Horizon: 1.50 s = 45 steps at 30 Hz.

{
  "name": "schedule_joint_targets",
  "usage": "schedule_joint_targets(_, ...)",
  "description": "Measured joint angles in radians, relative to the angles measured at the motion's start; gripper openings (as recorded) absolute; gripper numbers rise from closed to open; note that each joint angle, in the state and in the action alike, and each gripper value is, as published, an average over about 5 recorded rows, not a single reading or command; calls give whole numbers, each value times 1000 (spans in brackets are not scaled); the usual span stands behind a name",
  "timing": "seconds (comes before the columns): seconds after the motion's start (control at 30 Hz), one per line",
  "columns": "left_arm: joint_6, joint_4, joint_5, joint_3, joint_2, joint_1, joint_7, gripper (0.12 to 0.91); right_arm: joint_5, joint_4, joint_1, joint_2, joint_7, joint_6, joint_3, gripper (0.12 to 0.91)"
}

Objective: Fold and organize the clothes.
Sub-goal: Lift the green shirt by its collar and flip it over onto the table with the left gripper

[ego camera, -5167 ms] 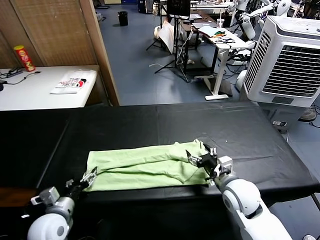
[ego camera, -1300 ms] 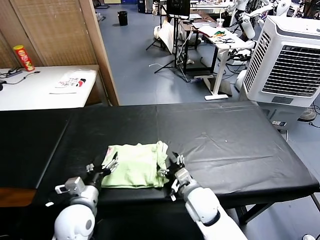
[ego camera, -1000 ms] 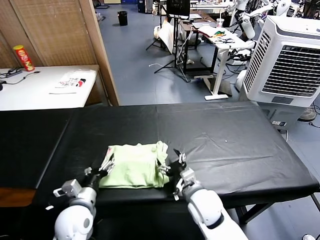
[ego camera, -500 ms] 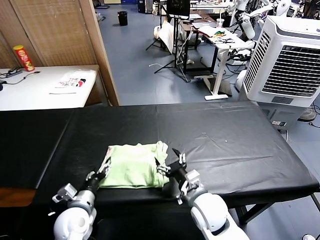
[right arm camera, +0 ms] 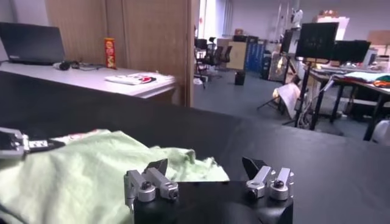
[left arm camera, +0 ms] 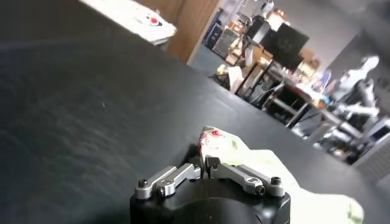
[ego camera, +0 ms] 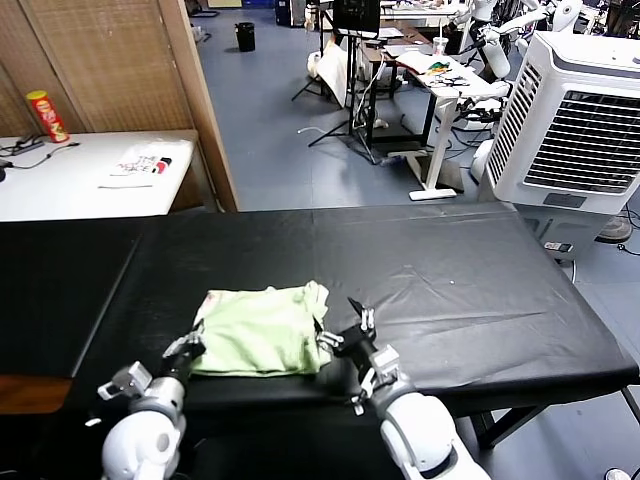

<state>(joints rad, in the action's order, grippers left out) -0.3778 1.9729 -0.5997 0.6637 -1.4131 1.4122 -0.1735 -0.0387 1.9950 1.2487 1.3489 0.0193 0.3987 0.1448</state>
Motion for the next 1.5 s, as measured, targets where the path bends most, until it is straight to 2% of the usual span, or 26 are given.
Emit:
schedule_joint_targets(0.13, -7, 20, 125, 21, 36, 4, 5, 151, 7, 9, 14, 0, -3, -1, 11, 798)
schedule_joint_targets(0.27, 10, 20, 208, 58, 103, 6, 18, 151, 12, 16, 28, 0, -4, -6, 21, 798)
schedule_joint_targets(0.6, 56, 2, 326, 208, 338, 55, 65, 151, 16, 21, 39, -3, -5, -12, 31, 798)
schedule_joint_targets(0.73, 59, 23, 399, 272, 422, 85, 77, 151, 17, 20, 41, -1, -5, -12, 28, 798)
schedule_joint_targets(0.83, 55, 48, 451, 295, 456, 94, 75, 151, 22, 18, 48, 4, -5, -13, 27, 798)
schedule_joint_targets(0.97, 47, 97, 473, 275, 454, 86, 64, 151, 30, 21, 61, 9, -5, -14, 32, 798)
schedule_joint_targets(1.1, 19, 156, 442, 202, 410, 63, 46, 151, 38, 29, 77, 12, -5, -14, 45, 798)
schedule_joint_targets(1.37, -59, 246, 305, 2, 276, 13, -37, 151, 36, 33, 102, 14, -5, -14, 76, 798)
schedule_joint_targets(1.5, -73, 258, 290, -107, 197, -6, -75, 151, 31, 29, 98, 16, -4, -13, 83, 798)
